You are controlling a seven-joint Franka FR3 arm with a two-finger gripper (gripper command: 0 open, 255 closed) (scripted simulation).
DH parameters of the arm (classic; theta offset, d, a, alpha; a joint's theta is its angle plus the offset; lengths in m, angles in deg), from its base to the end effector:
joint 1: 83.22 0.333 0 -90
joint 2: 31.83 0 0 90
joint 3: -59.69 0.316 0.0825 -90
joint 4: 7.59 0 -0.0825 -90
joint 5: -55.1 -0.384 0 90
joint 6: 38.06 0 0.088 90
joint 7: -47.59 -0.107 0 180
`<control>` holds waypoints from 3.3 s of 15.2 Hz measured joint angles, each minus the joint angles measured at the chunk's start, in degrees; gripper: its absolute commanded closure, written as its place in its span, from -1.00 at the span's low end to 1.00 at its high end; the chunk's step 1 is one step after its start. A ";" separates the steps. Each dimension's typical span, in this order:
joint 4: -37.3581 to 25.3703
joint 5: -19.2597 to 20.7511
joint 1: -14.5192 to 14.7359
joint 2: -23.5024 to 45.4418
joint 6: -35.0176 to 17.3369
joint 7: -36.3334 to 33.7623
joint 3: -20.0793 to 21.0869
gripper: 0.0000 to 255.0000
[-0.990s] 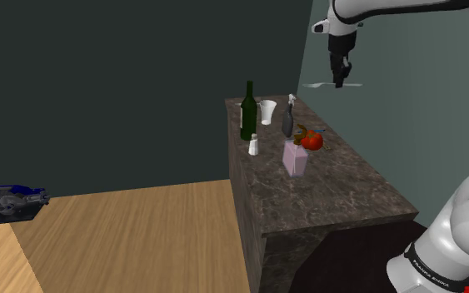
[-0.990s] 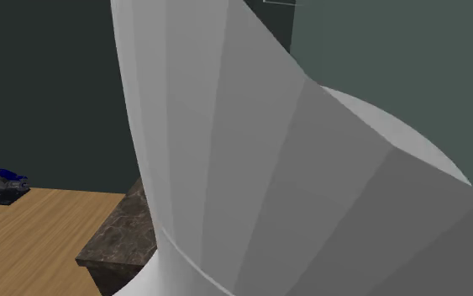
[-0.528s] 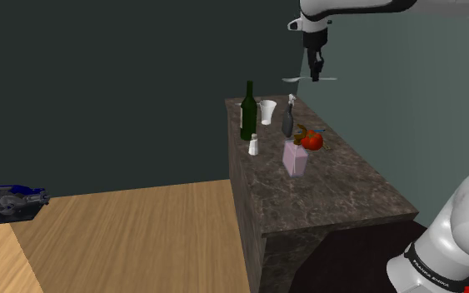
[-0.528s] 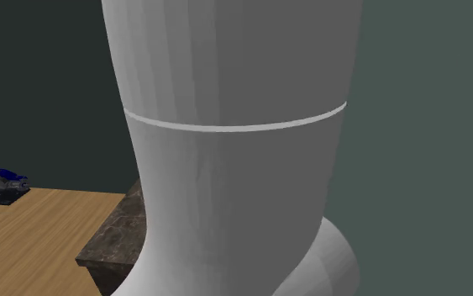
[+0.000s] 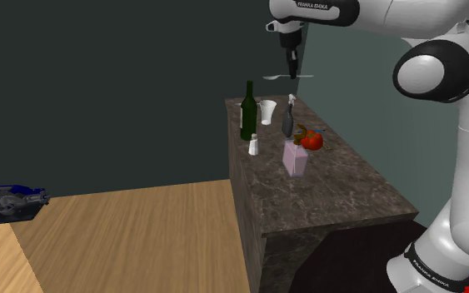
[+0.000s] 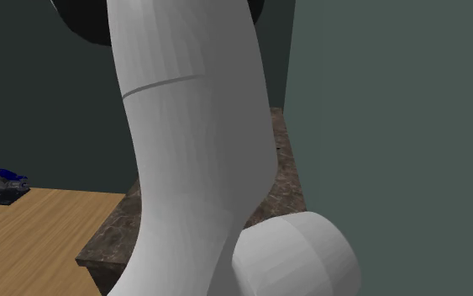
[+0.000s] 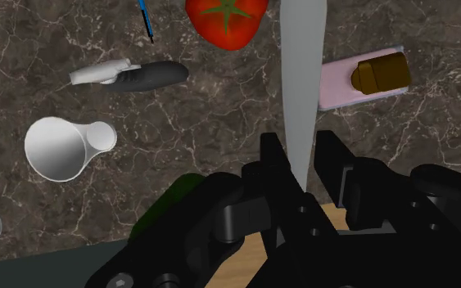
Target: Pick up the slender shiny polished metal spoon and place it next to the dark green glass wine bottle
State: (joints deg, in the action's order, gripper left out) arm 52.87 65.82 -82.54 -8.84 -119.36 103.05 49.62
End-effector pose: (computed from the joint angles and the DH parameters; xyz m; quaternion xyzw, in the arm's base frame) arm 0.6458 -0.1007 0.6138 0.9152 0.3822 -0.0802 0.0990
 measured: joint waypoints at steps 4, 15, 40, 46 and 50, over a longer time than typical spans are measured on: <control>3.55 0.03 0.14 -0.41 -3.07 -0.77 0.11 1.00; 16.23 0.49 0.51 -3.15 -12.79 -3.04 0.28 1.00; 33.37 1.18 0.37 -1.73 -30.97 -6.81 0.37 1.00; 35.79 1.28 0.28 -0.12 -34.91 -7.66 0.41 1.00; 37.13 1.36 0.23 1.06 -37.37 -8.19 0.43 1.00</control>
State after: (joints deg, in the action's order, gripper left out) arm 90.00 67.18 -82.31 -7.79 -156.73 94.86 50.05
